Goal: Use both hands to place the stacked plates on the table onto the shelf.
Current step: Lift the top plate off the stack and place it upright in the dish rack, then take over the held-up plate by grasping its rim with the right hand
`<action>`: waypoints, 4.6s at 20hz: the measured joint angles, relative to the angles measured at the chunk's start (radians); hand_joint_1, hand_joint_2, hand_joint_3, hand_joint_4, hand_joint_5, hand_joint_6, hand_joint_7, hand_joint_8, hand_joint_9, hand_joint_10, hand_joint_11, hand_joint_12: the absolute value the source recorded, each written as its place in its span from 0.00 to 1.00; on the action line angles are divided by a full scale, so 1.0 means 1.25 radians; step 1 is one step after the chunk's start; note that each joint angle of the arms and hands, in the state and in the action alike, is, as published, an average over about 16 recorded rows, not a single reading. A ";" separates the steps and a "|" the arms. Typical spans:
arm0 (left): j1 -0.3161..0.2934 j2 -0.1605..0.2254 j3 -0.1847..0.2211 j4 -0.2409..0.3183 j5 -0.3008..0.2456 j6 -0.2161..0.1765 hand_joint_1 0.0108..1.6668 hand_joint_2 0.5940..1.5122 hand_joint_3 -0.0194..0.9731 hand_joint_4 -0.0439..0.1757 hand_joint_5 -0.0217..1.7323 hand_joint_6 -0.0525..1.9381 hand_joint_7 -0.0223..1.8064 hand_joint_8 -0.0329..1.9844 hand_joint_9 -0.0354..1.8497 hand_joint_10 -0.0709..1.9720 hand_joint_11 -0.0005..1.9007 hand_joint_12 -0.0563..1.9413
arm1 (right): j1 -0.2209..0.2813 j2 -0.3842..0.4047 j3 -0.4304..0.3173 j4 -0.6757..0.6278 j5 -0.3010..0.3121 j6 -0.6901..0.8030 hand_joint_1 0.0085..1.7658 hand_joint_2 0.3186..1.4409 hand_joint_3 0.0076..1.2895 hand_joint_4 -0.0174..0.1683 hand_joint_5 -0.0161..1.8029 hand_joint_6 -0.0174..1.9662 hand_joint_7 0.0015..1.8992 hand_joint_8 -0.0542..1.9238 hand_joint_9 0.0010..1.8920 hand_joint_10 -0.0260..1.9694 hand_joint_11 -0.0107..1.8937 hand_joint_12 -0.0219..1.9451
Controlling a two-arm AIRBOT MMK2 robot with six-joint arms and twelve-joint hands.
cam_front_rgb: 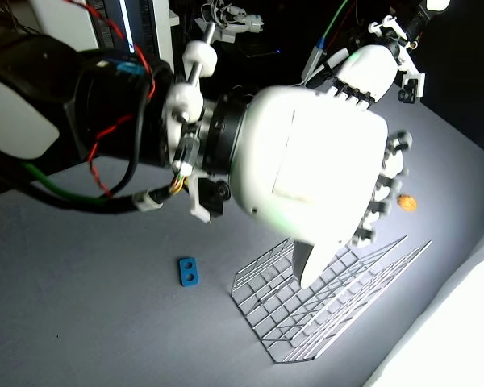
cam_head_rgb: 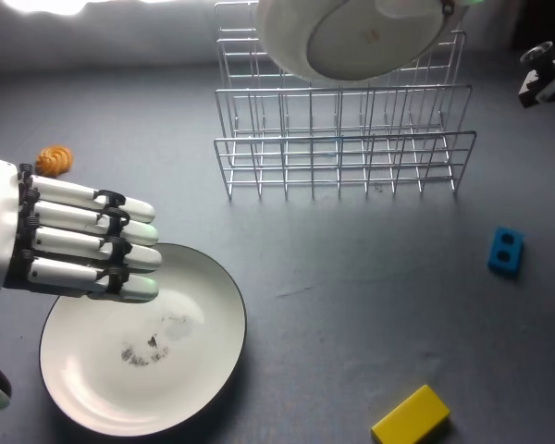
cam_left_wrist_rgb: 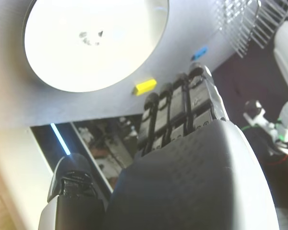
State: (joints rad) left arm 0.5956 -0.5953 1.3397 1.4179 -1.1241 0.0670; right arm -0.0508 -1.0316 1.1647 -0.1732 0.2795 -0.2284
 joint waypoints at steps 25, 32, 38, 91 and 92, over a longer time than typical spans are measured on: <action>0.026 -0.003 0.046 0.047 -0.091 0.061 0.01 0.62 0.04 0.21 0.05 0.04 0.04 0.02 0.03 0.04 0.01 0.02 | -0.023 -0.121 0.148 0.139 -0.091 -0.026 0.78 0.57 0.01 0.05 0.53 0.45 0.58 0.42 0.58 0.44 0.52 0.53; 0.061 -0.004 0.046 0.056 0.011 0.054 0.01 0.62 0.04 0.21 0.05 0.04 0.04 0.02 0.03 0.04 0.01 0.02 | -0.049 -0.150 0.189 0.155 -0.093 -0.027 0.78 0.57 0.01 0.05 0.53 0.45 0.57 0.44 0.58 0.45 0.52 0.54; 0.105 -0.005 0.038 0.044 0.107 0.038 0.01 0.62 0.04 0.21 0.05 0.04 0.04 0.02 0.03 0.04 0.01 0.02 | -0.078 -0.164 0.207 0.162 -0.092 -0.030 0.78 0.58 0.01 0.05 0.52 0.46 0.57 0.46 0.58 0.46 0.52 0.54; 0.328 0.020 -0.072 -0.176 0.313 0.027 0.01 0.62 0.04 0.18 0.04 0.02 0.01 0.01 0.03 0.02 0.01 0.02 | -0.228 -0.211 -0.177 -0.026 0.127 -0.845 0.66 0.47 0.01 0.11 0.02 0.02 0.01 0.03 0.01 0.01 0.02 0.01; 0.329 0.020 -0.072 -0.177 0.314 0.027 0.01 0.63 0.04 0.18 0.04 0.02 0.01 0.01 0.03 0.02 0.01 0.02 | -0.238 -0.227 -0.171 -0.025 0.126 -0.860 0.67 0.47 0.01 0.11 0.02 0.02 0.01 0.03 0.01 0.01 0.02 0.01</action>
State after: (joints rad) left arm 1.0073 -0.5702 1.2496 1.1961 -0.7322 0.1009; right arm -0.3478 -1.3150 0.9512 -0.2045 0.4373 -1.3032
